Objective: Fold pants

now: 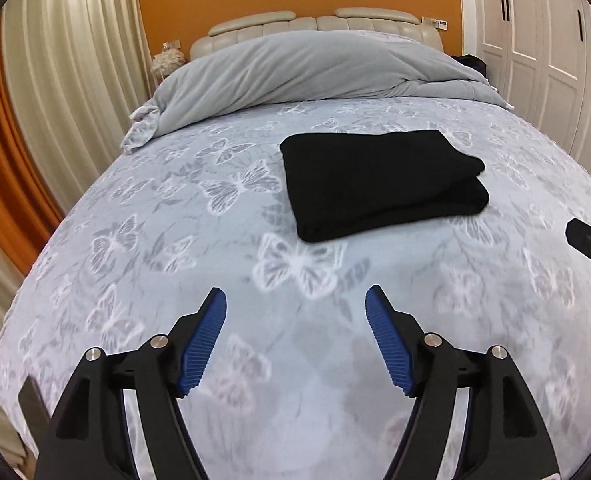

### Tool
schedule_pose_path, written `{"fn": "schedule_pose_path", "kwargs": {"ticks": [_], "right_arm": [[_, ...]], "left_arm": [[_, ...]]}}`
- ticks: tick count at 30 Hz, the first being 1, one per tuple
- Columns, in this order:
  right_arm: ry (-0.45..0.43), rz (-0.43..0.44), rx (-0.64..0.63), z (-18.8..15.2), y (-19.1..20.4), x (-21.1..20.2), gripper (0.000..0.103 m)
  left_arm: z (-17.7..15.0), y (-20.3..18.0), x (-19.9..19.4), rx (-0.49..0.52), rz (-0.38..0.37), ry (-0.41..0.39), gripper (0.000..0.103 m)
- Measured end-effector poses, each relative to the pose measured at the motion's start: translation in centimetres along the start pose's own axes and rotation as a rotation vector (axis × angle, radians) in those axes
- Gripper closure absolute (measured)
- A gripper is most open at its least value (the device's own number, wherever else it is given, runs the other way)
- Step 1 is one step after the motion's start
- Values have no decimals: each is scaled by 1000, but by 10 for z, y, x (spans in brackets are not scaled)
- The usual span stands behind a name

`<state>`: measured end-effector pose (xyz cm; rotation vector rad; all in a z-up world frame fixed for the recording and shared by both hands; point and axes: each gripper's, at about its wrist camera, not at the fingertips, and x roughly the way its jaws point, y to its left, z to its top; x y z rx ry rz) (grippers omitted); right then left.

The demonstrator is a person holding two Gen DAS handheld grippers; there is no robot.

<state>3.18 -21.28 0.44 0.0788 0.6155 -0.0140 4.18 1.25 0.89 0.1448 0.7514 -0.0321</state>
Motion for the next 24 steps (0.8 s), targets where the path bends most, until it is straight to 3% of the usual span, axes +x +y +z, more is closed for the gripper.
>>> {"fn": "schedule_pose_path", "kwargs": {"ticks": [9, 24], "right_arm": [[22, -43, -49, -29, 10, -1, 15], [56, -19, 19, -33, 6, 5, 13]], "left_arm": [[-33, -7, 14, -4, 3, 30, 32], [-34, -17, 23, -31, -8, 18, 32]]}}
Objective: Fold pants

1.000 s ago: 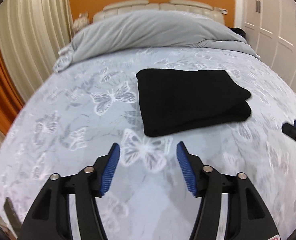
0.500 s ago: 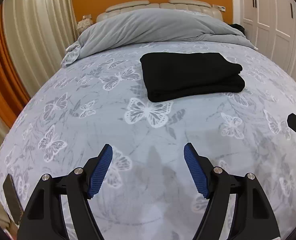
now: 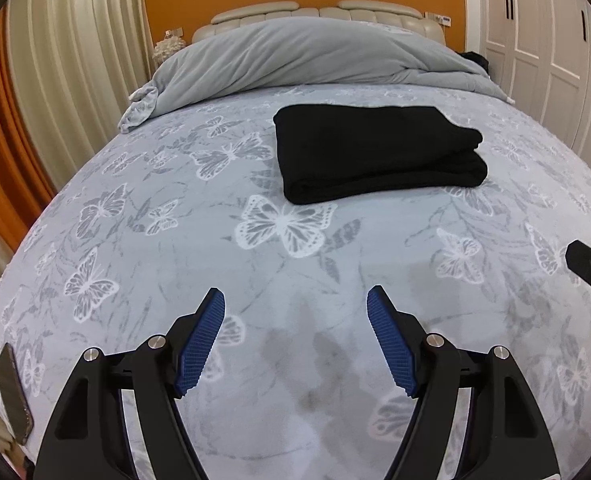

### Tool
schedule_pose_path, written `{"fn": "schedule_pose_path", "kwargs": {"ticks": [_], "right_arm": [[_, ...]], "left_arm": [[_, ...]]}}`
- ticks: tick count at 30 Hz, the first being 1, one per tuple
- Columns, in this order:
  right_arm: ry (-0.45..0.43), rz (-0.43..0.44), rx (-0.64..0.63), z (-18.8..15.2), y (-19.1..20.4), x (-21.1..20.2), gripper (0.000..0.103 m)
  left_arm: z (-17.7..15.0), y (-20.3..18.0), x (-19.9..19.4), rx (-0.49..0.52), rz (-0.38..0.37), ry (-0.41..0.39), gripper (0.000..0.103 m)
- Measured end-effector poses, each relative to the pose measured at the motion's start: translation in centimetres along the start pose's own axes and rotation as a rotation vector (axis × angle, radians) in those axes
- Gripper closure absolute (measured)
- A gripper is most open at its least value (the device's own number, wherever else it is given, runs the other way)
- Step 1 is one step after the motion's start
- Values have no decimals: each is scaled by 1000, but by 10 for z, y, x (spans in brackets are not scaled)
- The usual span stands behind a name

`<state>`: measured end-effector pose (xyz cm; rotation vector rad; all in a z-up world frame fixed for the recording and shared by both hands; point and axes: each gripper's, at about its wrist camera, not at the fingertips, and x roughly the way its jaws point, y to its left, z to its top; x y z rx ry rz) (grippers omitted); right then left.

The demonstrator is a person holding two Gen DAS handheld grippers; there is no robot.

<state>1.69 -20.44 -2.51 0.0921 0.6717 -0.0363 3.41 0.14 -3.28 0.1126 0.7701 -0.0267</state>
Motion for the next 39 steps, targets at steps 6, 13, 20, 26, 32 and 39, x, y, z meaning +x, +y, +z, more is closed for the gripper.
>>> {"fn": "schedule_pose_path", "kwargs": {"ticks": [6, 13, 20, 26, 32, 39], "right_arm": [[-2, -1, 29, 0, -4, -2, 12], [-2, 0, 31, 0, -6, -2, 12], [-4, 5, 21, -2, -1, -2, 12], [-4, 2, 20, -1, 2, -2, 12], [-2, 5, 19, 0, 2, -2, 12], [-2, 3, 19, -1, 3, -2, 12]], "left_arm": [[1, -4, -1, 10, 3, -8, 32], [0, -4, 1, 3, 18, 0, 32], [0, -4, 1, 10, 28, -7, 32], [0, -4, 0, 8, 29, -9, 32], [0, -4, -1, 9, 31, -11, 32], [0, -3, -2, 5, 36, -9, 32]]}}
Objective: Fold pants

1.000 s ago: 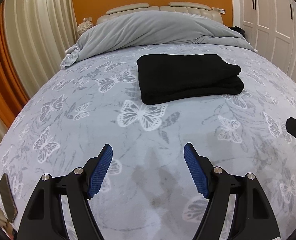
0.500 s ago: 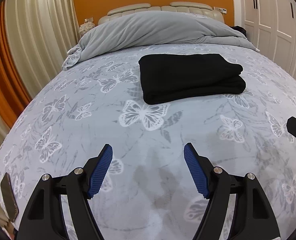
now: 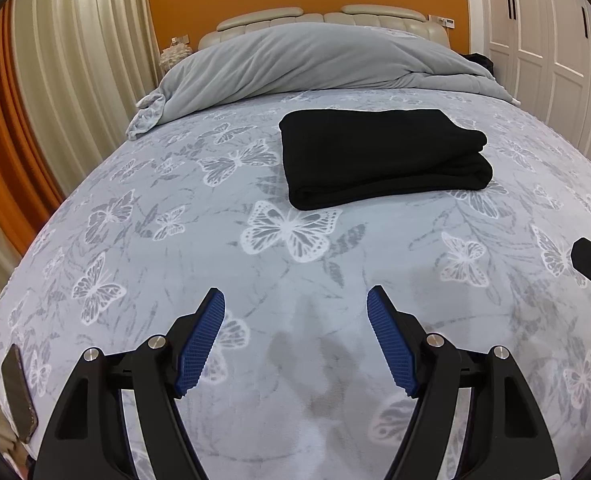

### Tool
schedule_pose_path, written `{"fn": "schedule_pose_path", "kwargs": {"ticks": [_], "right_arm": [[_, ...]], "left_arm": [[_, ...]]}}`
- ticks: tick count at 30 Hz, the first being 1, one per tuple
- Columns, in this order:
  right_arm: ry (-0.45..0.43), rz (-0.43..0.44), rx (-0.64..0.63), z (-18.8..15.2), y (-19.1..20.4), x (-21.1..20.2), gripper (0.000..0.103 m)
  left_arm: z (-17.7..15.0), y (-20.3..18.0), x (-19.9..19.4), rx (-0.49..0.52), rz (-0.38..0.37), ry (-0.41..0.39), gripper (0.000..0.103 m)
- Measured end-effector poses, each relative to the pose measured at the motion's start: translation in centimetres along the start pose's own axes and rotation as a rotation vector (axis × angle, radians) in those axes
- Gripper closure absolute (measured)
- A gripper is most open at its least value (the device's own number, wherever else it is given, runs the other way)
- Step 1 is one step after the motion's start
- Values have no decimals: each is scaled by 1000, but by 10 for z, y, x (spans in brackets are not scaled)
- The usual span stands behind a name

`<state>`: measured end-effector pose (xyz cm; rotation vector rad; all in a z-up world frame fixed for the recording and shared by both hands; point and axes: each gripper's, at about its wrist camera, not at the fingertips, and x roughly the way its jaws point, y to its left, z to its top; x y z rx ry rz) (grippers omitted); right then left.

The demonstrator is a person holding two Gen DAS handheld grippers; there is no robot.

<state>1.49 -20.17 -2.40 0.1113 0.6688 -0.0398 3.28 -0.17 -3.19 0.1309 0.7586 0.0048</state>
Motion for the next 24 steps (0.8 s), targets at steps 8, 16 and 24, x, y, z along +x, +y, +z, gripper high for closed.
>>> {"fn": "schedule_pose_path", "kwargs": {"ticks": [8, 16, 24], "right_arm": [[1, 1, 0, 0, 0, 1, 12], [0, -1, 1, 0, 1, 0, 12], [0, -1, 1, 0, 2, 0, 12]], "left_arm": [[0, 1, -1, -2, -2, -3, 32], [1, 0, -1, 1, 14, 2, 29], [1, -2, -1, 7, 15, 1, 29]]}}
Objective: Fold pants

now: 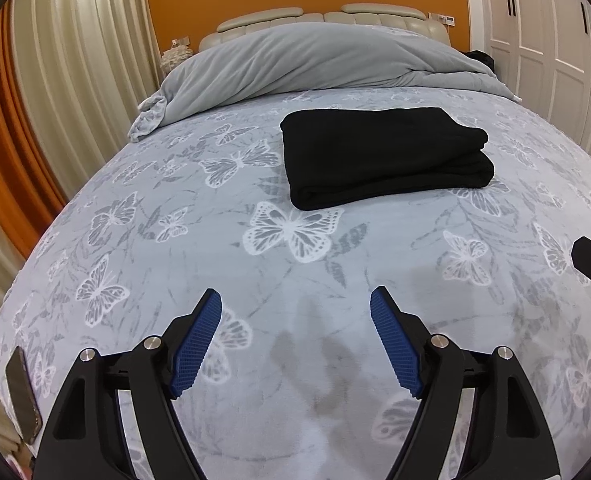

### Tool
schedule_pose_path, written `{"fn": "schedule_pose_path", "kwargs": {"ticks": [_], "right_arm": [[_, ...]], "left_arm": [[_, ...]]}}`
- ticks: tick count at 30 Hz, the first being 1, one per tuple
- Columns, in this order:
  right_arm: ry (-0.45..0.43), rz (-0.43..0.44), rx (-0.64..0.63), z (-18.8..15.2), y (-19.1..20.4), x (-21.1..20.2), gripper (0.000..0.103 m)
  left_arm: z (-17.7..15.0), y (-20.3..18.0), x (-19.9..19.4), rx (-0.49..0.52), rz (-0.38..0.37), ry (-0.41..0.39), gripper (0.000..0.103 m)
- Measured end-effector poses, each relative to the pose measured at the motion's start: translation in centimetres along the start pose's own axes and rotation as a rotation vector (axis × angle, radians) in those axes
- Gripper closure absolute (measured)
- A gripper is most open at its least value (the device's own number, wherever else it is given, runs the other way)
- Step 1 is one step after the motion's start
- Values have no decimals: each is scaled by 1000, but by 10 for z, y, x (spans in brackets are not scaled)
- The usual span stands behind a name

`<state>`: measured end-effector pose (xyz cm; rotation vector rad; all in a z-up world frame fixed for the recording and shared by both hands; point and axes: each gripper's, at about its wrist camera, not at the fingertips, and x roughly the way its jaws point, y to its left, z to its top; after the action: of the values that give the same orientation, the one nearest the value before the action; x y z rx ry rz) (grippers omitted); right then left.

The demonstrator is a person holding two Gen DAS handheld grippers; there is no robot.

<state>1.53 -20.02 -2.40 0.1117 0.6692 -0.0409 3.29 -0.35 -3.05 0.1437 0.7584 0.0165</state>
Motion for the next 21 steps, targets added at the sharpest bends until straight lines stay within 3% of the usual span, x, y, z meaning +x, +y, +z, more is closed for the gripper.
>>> {"fn": "schedule_pose_path", "kwargs": {"ticks": [6, 9, 15, 21], "right_arm": [[0, 1, -2, 0, 0, 0, 12], [-1, 2, -5, 0, 1, 1, 12], [1, 4, -6, 0, 1, 1, 12], [2, 7, -13, -1, 1, 2, 12]], "left_arm": [[2, -2, -3, -27, -68, 9, 17], [3, -4, -6, -29, -89, 3, 17], [1, -1, -4, -89, -86, -3, 16], [-1, 3, -9, -111, -29, -58, 16]]}}
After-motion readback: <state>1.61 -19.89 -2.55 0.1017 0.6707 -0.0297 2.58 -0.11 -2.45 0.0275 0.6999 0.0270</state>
